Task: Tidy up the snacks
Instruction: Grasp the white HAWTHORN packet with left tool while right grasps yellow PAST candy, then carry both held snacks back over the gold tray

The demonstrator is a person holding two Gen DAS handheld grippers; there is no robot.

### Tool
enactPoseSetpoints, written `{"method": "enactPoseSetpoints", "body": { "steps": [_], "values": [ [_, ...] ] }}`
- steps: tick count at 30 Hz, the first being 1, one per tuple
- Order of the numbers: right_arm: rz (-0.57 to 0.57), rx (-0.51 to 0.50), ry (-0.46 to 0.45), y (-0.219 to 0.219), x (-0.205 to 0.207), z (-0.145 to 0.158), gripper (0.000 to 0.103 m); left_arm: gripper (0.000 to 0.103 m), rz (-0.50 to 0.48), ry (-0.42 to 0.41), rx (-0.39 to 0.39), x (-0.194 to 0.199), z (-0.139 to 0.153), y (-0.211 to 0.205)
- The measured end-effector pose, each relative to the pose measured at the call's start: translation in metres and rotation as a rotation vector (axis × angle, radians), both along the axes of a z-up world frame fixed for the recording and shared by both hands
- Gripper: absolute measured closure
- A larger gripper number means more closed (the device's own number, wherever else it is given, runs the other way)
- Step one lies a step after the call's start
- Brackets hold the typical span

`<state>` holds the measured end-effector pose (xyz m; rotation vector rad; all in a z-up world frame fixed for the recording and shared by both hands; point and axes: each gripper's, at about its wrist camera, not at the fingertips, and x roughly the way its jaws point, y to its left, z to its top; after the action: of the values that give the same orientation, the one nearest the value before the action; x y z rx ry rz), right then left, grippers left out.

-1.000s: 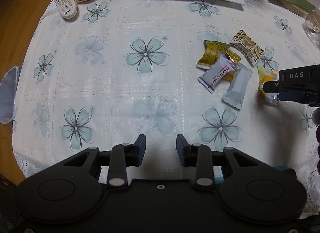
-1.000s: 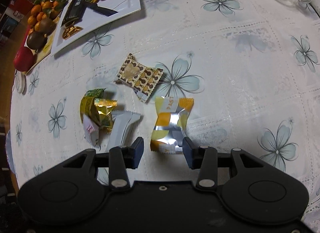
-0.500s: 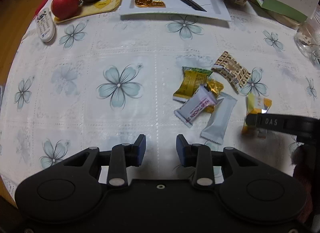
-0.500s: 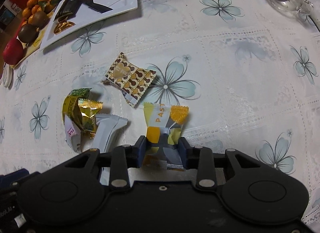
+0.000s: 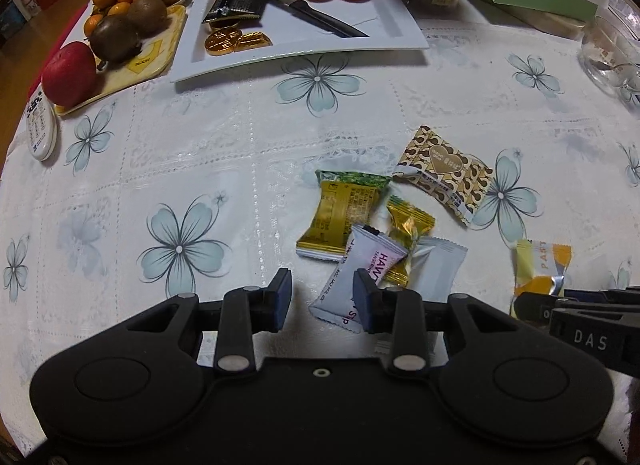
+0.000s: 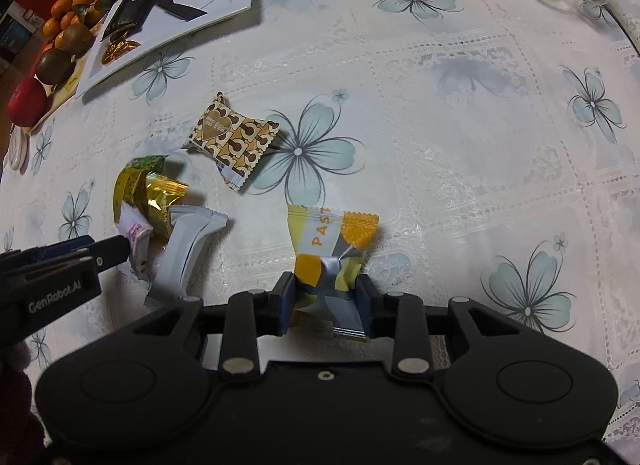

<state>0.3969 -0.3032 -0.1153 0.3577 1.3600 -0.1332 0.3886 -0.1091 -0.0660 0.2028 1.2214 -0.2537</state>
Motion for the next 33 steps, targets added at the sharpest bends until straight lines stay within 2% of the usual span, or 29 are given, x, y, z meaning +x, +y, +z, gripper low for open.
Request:
{"method": "enactPoseSetpoints", "body": {
  "steps": [2,7,12,16,17,19,21,26,33],
  "values": [
    [0.000,0.000,-0.003,0.000,0.000,0.000,0.068,0.058,-0.006,0.003,0.001,0.001,-0.002,-0.003],
    [0.002,0.008,-0.005,-0.001,0.000,0.000,0.068,0.058,-0.039,0.018,-0.058,-0.002,0.002,-0.005],
    [0.004,0.004,-0.010,0.000,0.000,0.000,0.067,0.058,-0.048,0.024,0.001,0.000,-0.007,-0.013],
    [0.003,0.006,-0.014,0.000,-0.003,0.000,0.067,0.059,-0.016,0.071,-0.003,0.005,-0.020,-0.012],
    [0.003,0.005,-0.015,0.000,-0.003,0.000,0.068,0.060,-0.004,0.074,-0.012,0.006,-0.019,-0.011],
    [0.003,0.000,-0.013,0.000,-0.005,0.000,0.068,0.074,0.020,0.097,-0.046,0.008,-0.018,-0.007],
    [0.000,-0.007,-0.001,0.000,-0.006,0.001,0.069,0.075,0.054,0.125,-0.060,0.008,-0.017,-0.004],
    [-0.006,0.015,0.015,-0.002,-0.019,0.010,0.070,0.076,0.124,0.166,-0.069,-0.002,-0.003,0.010],
    [-0.051,0.052,0.000,-0.007,-0.055,0.049,0.070,0.076,0.181,0.212,-0.094,-0.040,0.036,0.036]
  ]
}}
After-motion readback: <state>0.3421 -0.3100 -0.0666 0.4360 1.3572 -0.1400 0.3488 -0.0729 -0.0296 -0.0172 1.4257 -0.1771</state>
